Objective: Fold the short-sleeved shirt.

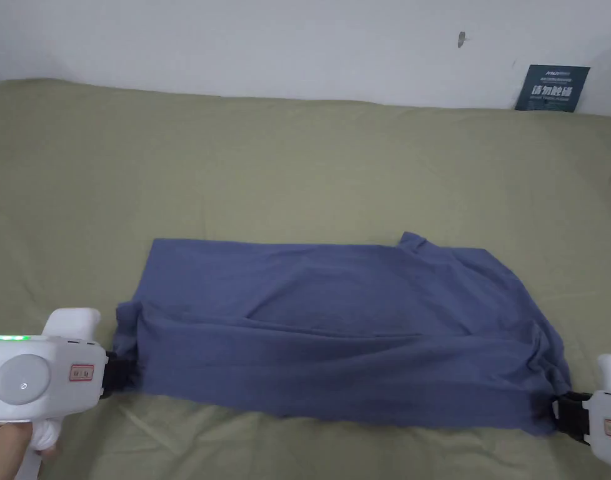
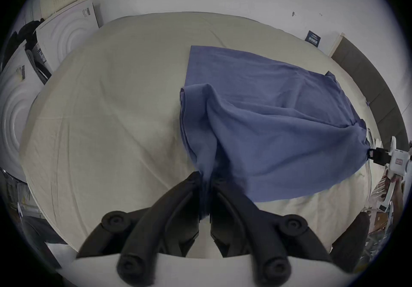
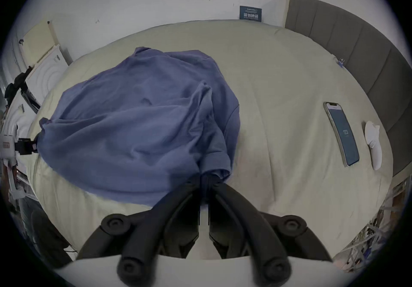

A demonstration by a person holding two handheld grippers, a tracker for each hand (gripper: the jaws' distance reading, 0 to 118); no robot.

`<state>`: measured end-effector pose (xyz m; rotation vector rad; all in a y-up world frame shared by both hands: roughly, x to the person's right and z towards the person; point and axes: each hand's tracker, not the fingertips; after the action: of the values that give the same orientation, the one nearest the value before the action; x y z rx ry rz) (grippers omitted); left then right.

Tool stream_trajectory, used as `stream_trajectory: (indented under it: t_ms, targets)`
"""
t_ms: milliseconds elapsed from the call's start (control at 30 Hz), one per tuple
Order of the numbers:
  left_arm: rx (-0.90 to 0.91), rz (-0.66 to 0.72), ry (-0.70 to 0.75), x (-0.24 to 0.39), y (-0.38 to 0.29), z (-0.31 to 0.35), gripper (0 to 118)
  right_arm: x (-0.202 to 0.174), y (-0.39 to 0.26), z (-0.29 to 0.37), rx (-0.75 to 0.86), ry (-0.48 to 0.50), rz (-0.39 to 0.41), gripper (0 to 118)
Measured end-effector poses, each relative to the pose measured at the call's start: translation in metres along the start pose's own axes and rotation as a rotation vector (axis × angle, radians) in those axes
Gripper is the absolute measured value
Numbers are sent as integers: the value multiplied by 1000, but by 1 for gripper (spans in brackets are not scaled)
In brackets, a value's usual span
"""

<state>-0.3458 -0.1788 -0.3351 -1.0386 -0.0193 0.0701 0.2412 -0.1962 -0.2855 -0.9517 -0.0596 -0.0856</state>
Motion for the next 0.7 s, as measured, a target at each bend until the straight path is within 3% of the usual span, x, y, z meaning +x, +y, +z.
stream_trajectory:
  t_ms: [367, 700]
  targets:
    - [6, 13, -2, -6, -15, 18, 8, 12, -14, 41, 38, 29, -35, 5]
    - [-6, 22, -15, -22, -65, 62, 8, 14, -71, 98, 35, 60, -54, 5]
